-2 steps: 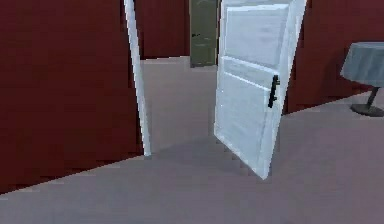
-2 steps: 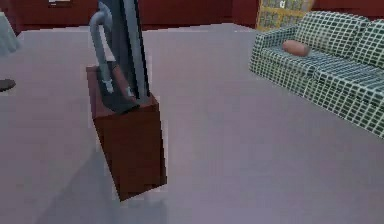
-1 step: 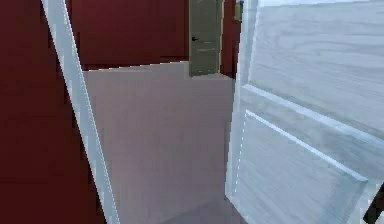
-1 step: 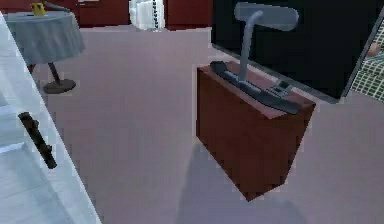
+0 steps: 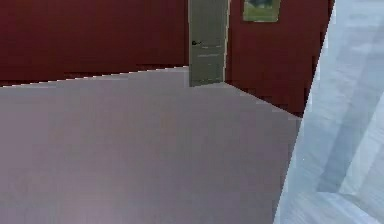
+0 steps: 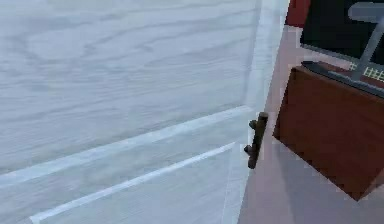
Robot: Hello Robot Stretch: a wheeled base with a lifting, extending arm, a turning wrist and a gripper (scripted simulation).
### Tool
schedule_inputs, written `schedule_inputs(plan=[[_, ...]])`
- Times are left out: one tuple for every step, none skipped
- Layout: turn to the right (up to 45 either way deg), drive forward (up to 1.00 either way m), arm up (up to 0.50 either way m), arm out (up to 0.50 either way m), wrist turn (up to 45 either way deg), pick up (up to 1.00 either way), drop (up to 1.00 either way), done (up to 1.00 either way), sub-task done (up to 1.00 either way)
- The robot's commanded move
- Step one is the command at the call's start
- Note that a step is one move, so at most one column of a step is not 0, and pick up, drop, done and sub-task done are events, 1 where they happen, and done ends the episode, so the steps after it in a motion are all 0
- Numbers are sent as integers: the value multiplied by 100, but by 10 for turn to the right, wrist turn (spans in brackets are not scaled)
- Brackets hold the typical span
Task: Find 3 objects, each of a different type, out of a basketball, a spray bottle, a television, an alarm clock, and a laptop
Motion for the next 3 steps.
schedule_inputs(plan=[[-450, 0, 0, 0, 0, 0, 0, 0, 0], [0, 5, 0, 0, 0, 0, 0, 0, 0], [390, 0, 0, 0, 0, 0, 0, 0, 0]])
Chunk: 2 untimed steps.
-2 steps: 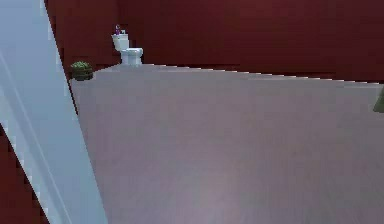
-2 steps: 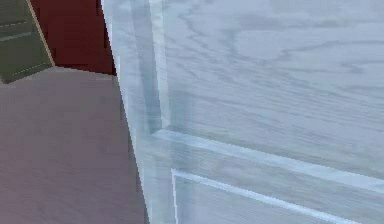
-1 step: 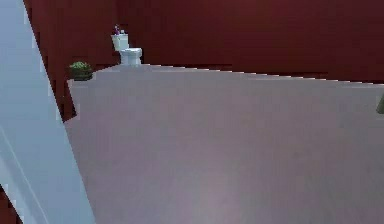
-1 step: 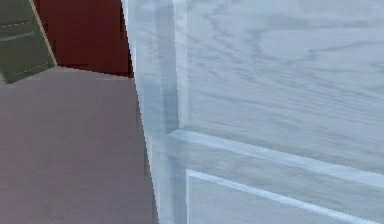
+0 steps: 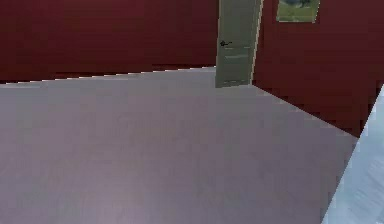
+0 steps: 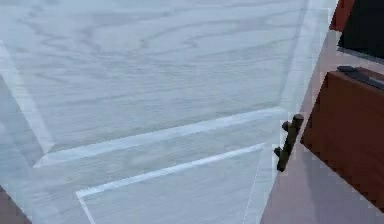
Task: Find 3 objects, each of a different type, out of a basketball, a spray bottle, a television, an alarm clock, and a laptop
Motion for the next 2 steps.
schedule_inputs(plan=[[0, 100, 0, 0, 0, 0, 0, 0, 0], [0, 100, 0, 0, 0, 0, 0, 0, 0]])
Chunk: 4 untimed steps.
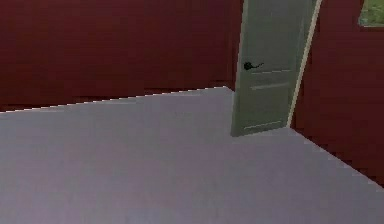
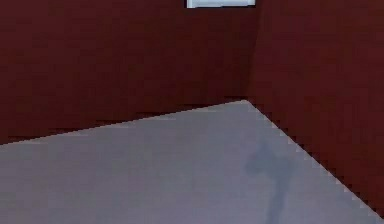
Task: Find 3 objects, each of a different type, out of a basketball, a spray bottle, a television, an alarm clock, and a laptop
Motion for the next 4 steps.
schedule_inputs(plan=[[30, 0, 0, 0, 0, 0, 0, 0, 0], [0, 100, 0, 0, 0, 0, 0, 0, 0], [0, 100, 0, 0, 0, 0, 0, 0, 0], [0, 50, 0, 0, 0, 0, 0, 0, 0]])
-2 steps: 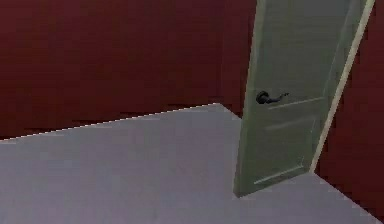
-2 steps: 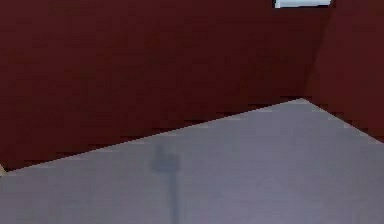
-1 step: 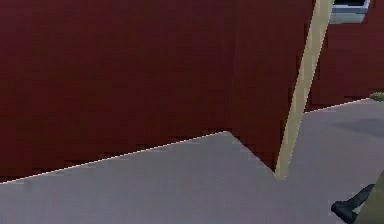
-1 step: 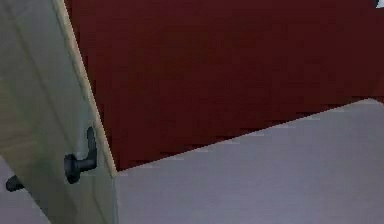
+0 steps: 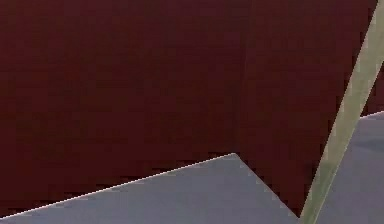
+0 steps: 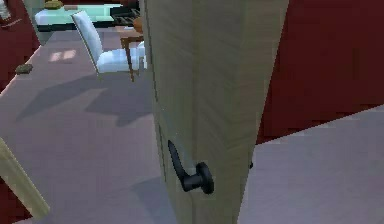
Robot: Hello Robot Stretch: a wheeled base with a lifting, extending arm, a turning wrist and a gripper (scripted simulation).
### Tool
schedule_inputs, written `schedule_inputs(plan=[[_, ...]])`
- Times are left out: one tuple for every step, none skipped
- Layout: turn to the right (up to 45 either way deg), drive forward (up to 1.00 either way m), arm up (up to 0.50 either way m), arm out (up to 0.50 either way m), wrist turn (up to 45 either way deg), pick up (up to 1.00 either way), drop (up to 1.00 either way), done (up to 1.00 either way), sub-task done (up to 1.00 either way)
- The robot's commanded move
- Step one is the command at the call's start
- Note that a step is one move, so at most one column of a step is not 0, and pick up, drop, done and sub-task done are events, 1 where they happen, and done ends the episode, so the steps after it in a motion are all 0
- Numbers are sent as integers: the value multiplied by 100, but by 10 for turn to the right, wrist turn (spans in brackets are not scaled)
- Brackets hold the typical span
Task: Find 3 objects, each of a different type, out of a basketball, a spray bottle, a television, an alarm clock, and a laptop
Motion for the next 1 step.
schedule_inputs(plan=[[210, 0, 0, 0, 0, 0, 0, 0, 0]])
